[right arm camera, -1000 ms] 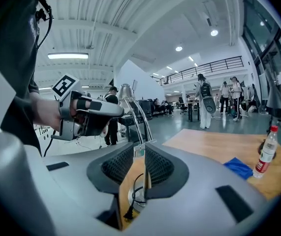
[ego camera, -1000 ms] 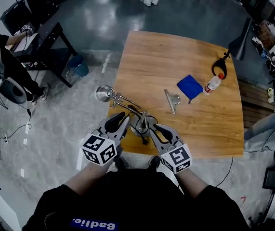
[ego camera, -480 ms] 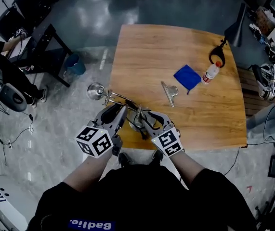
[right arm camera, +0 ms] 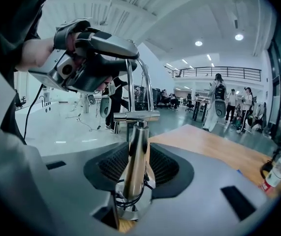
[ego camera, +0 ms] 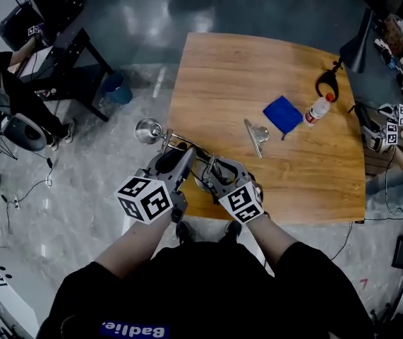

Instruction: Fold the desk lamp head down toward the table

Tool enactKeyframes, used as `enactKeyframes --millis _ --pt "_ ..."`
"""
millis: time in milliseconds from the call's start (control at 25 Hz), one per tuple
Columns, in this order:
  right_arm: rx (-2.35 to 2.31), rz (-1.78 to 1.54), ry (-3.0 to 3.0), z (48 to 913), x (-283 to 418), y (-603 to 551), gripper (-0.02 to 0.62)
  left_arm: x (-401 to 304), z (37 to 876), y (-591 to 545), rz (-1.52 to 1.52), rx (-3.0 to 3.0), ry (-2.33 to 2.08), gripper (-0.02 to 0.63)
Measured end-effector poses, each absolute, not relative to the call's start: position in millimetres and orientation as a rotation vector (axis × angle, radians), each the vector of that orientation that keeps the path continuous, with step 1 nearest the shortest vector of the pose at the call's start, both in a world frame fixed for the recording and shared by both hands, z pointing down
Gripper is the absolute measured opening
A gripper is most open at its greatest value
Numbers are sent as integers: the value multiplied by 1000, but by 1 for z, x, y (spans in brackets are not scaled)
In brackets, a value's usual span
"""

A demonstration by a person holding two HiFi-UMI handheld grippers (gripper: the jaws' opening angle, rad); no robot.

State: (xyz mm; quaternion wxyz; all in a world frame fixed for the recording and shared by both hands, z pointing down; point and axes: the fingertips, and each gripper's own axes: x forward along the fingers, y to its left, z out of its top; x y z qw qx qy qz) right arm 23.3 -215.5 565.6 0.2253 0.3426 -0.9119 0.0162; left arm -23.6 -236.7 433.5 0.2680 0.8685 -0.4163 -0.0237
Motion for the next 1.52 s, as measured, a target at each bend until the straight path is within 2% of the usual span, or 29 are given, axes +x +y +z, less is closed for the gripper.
enactKeyframes --millis 480,1520 --pt "937 46 -2545 569 14 -223 115 -19 434 -243 -97 2323 -1109 97" --pt "951 122 -2568 570 15 -220 115 -25 434 -243 -434 2067 -969 58"
